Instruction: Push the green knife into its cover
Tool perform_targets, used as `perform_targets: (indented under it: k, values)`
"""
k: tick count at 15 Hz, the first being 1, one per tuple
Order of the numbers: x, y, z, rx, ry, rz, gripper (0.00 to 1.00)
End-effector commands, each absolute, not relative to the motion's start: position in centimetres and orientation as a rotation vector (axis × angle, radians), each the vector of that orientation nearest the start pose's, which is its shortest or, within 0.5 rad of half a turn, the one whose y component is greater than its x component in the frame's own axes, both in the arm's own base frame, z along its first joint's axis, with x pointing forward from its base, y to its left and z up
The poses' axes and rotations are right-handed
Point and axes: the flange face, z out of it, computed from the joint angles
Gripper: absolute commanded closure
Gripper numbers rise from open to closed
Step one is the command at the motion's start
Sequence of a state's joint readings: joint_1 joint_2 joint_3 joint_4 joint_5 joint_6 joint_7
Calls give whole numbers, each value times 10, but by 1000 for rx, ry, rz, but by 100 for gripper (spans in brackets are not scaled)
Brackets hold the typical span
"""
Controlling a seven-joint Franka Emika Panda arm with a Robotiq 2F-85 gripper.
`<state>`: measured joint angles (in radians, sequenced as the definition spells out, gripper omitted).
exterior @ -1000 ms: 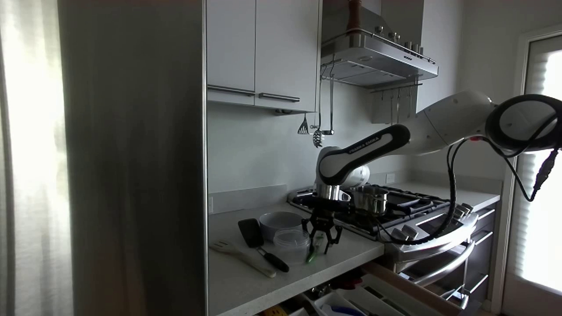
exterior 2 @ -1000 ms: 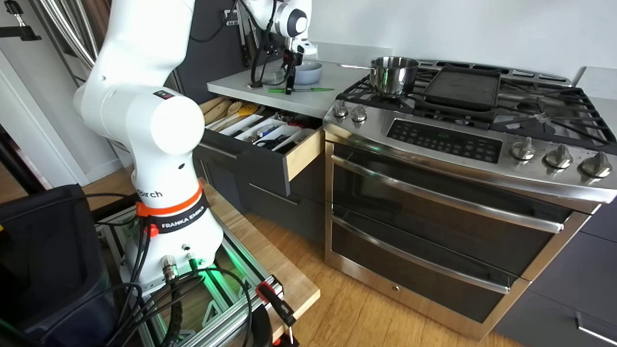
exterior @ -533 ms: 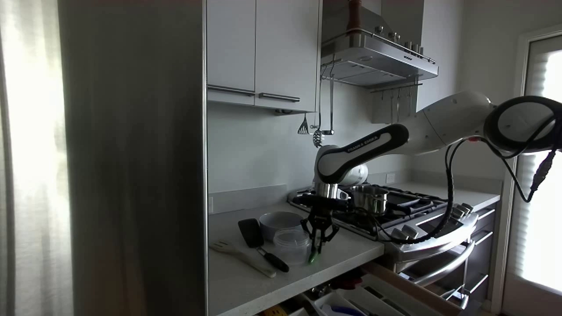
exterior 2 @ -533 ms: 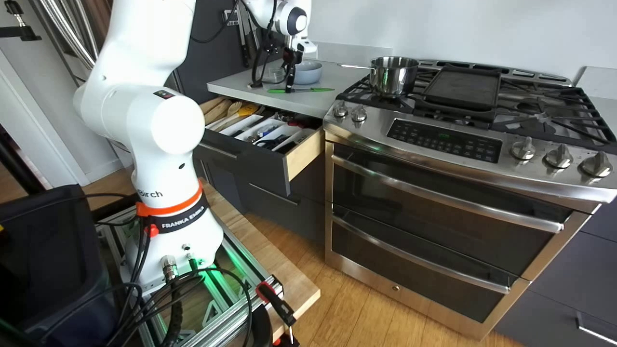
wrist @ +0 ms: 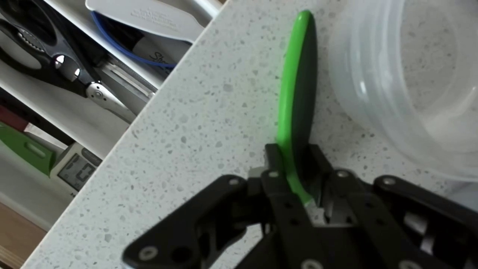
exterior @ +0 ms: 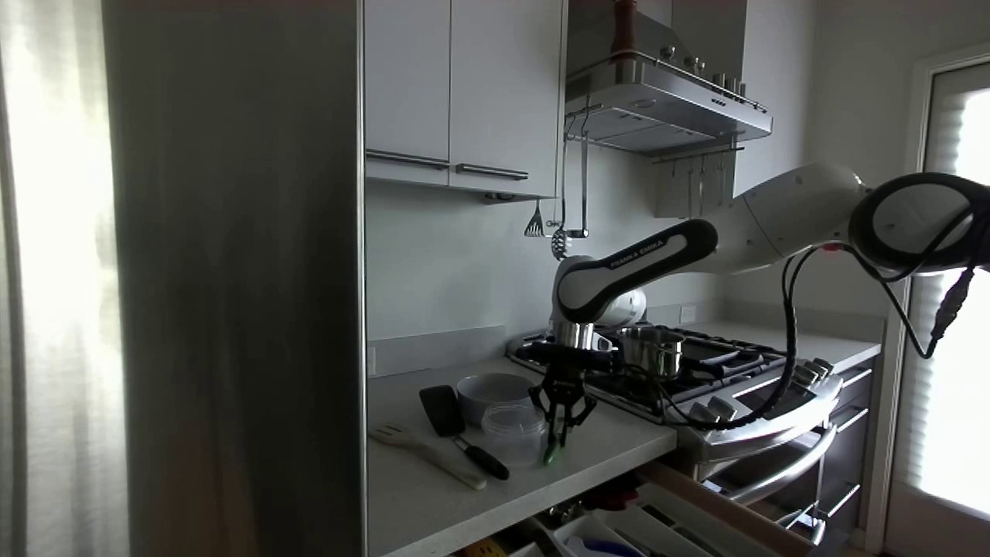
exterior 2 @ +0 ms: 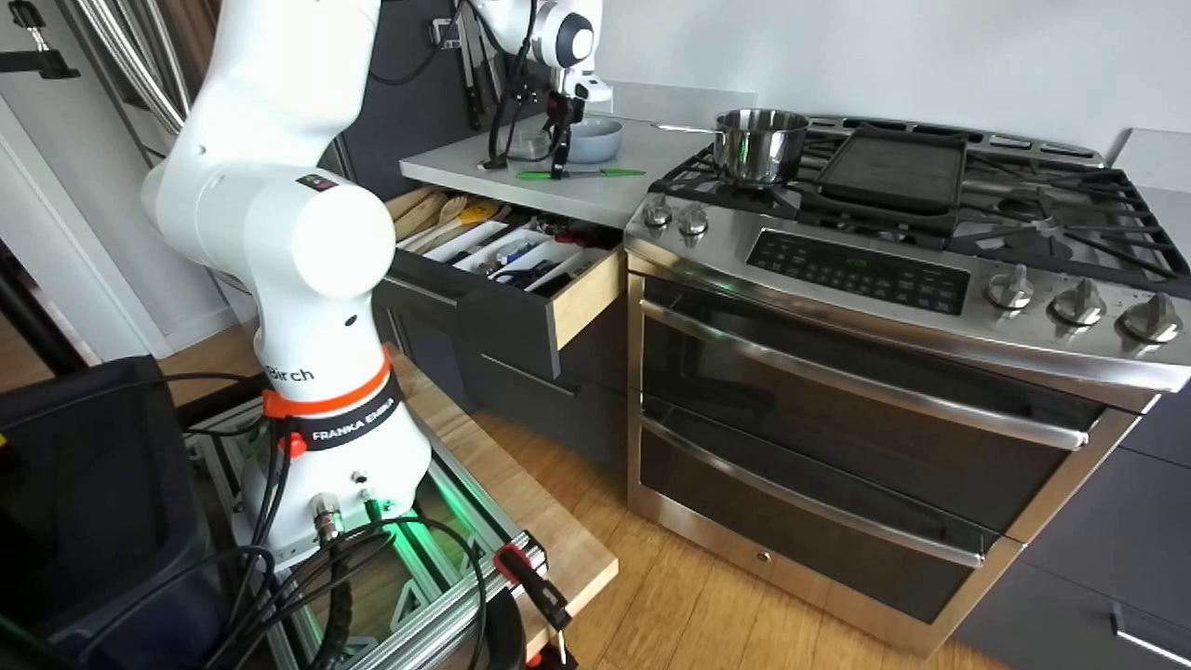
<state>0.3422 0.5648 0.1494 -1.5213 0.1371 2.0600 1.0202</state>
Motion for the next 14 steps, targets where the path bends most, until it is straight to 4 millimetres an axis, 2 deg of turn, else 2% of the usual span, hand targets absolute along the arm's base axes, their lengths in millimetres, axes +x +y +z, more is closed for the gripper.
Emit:
perform_targets:
  k: [1,10,14]
  values:
    - [629,317,324,-2870,912,232,95]
    - [645,293,325,-2845,972,203,95]
    - [653,287,324,-2834,941,206,95]
